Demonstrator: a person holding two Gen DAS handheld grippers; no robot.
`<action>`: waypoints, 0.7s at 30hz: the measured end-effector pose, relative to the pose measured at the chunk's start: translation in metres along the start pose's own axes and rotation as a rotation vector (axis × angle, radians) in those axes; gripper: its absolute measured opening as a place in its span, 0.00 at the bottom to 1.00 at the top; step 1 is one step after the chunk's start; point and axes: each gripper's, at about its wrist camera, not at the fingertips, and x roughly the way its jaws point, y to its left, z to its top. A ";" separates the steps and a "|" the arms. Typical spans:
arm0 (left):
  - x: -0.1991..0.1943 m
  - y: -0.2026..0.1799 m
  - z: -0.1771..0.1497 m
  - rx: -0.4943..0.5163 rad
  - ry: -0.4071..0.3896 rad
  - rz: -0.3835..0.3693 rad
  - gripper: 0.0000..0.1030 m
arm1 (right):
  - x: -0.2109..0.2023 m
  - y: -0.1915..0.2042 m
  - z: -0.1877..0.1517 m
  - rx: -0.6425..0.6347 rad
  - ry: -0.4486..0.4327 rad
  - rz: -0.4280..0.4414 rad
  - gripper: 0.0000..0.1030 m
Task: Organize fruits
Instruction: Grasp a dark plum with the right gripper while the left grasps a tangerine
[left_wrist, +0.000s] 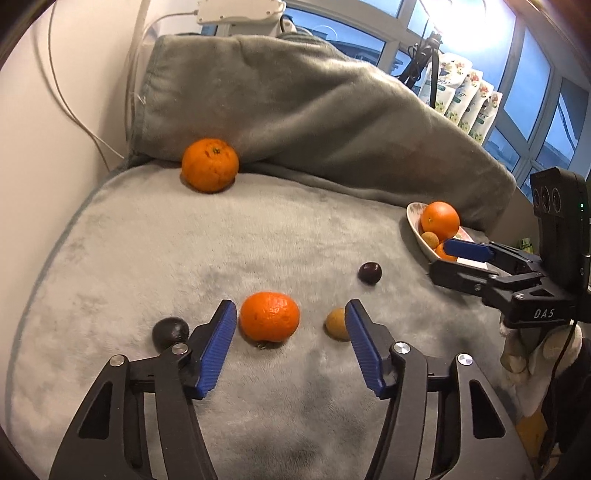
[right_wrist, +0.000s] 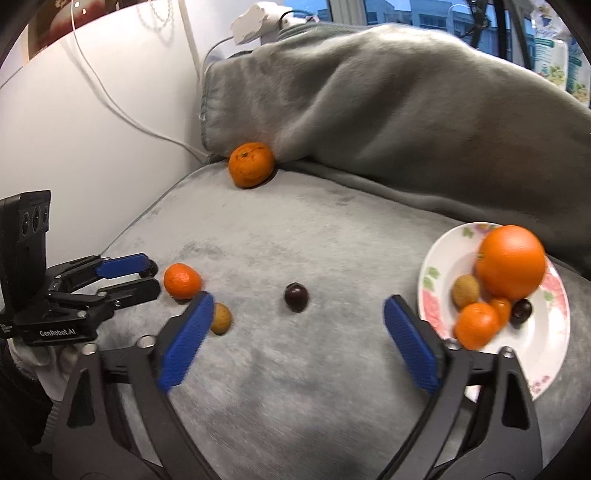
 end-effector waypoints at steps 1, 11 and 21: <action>0.002 0.000 0.000 0.005 0.000 0.010 0.54 | 0.003 0.002 0.000 -0.004 0.007 0.001 0.87; 0.020 0.001 -0.006 0.015 0.035 0.032 0.51 | 0.037 0.009 -0.003 -0.022 0.061 0.000 0.66; 0.032 0.009 -0.007 0.005 0.071 0.052 0.41 | 0.062 0.004 0.000 0.004 0.107 -0.003 0.51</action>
